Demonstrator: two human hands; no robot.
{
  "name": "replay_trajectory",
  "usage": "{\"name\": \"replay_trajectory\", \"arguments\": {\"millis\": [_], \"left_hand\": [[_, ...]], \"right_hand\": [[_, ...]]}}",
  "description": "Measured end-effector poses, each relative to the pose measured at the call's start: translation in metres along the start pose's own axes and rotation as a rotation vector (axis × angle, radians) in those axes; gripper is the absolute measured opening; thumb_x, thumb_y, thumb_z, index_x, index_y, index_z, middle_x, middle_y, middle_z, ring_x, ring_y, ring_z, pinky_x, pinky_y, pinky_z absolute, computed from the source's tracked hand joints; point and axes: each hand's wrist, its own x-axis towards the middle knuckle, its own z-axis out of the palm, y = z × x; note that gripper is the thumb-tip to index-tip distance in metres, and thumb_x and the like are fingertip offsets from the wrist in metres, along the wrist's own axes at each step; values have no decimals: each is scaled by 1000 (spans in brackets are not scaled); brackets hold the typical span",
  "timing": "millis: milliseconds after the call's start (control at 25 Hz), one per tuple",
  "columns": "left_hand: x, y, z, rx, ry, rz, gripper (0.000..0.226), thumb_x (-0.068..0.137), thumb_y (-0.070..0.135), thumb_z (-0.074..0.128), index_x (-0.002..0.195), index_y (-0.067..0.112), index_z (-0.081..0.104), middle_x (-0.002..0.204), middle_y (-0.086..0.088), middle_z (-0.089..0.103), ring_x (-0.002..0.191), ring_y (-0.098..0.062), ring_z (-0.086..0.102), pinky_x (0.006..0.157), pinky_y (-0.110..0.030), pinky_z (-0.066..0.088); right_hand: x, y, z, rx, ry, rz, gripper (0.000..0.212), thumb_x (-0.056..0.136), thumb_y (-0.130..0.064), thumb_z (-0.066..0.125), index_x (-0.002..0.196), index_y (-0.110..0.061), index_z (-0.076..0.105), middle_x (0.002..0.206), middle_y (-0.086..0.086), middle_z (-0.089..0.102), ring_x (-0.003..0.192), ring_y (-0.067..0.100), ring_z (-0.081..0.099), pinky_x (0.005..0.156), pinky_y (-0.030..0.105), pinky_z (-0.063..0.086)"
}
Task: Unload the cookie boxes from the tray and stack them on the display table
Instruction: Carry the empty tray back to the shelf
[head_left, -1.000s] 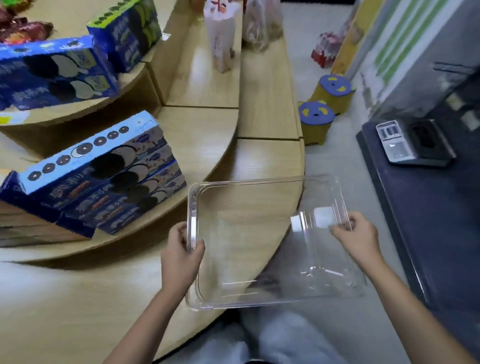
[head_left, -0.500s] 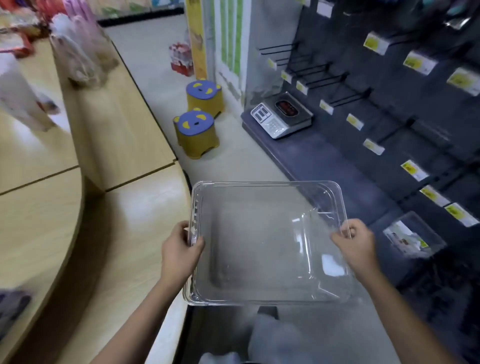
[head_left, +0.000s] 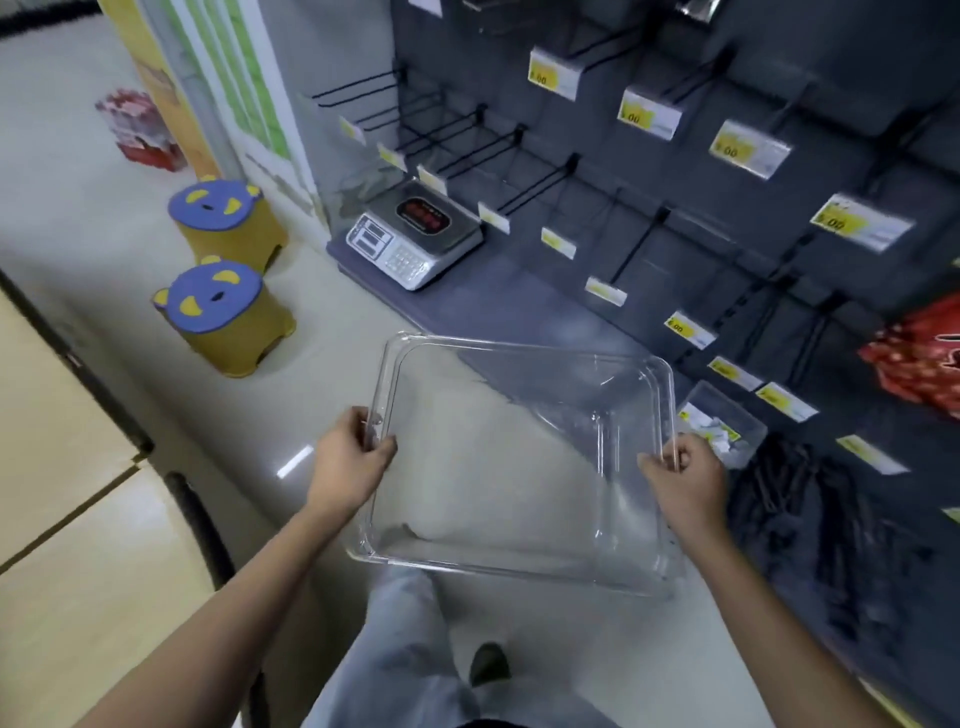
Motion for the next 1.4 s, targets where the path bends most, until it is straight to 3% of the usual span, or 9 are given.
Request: {"name": "replay_trajectory", "arguments": {"millis": [240, 440, 640, 840, 1000, 1120, 1200, 1320, 1400], "left_hand": [[132, 8, 25, 40, -182, 48, 20, 78, 7, 66, 94, 12, 55, 65, -9, 55, 64, -27, 53, 62, -31, 41], [223, 27, 33, 123, -298, 149, 22, 80, 9, 66, 99, 13, 56, 64, -7, 53, 60, -21, 49, 55, -12, 37], [277, 23, 66, 163, -313, 182, 25, 79, 8, 66, 102, 12, 57, 62, -3, 52, 59, -17, 50, 59, -14, 38], [321, -17, 137, 132, -307, 198, 24, 80, 9, 65, 102, 14, 58, 64, -2, 54, 62, -10, 53, 57, -4, 37], [356, -57, 206, 87, -307, 218, 22, 79, 7, 65, 97, 17, 57, 66, -6, 55, 61, -13, 52, 55, -1, 37], [389, -87, 263, 87, -309, 264, 24, 78, 7, 65, 100, 15, 59, 65, -2, 55, 59, -3, 54, 55, 0, 37], [415, -106, 304, 100, -306, 296, 23, 78, 8, 65, 99, 13, 61, 71, -5, 59, 66, -13, 53, 54, -1, 36], [447, -124, 359, 119, -292, 357, 18, 77, 9, 66, 94, 14, 62, 68, -1, 54, 71, -20, 50, 54, -12, 35], [468, -129, 391, 109, -286, 395, 22, 78, 10, 67, 100, 11, 64, 72, -1, 57, 74, -18, 51, 66, -20, 35]], "right_hand": [[44, -4, 58, -62, 166, 184, 31, 72, 2, 65, 62, -11, 38, 54, 3, 37, 50, 14, 31, 46, 20, 27], [74, -14, 105, -15, 248, 278, 33, 73, 0, 64, 60, -14, 37, 54, 2, 34, 51, 15, 30, 48, 20, 28], [113, 3, 138, 22, 251, 345, 30, 73, 1, 63, 61, -13, 39, 56, 2, 37, 54, 16, 33, 52, 29, 30], [163, 66, 181, 43, 258, 341, 24, 73, 3, 60, 65, -11, 41, 58, 2, 37, 55, 13, 34, 54, 26, 32], [206, 128, 219, 66, 293, 313, 22, 74, 4, 62, 67, -8, 44, 58, 1, 38, 50, 8, 37, 52, 13, 32], [241, 180, 249, 67, 314, 287, 22, 75, 1, 65, 68, -6, 46, 58, 0, 40, 56, 13, 38, 58, 23, 35], [267, 217, 270, 76, 349, 272, 27, 75, -1, 66, 65, -12, 44, 58, 0, 41, 60, 16, 43, 59, 25, 37], [301, 262, 296, 108, 392, 259, 30, 75, -2, 67, 64, -16, 44, 59, 0, 45, 62, 18, 48, 56, 12, 38], [320, 285, 308, 142, 422, 248, 27, 76, -3, 68, 66, -16, 47, 61, -1, 47, 62, 16, 48, 54, 8, 37]]}}
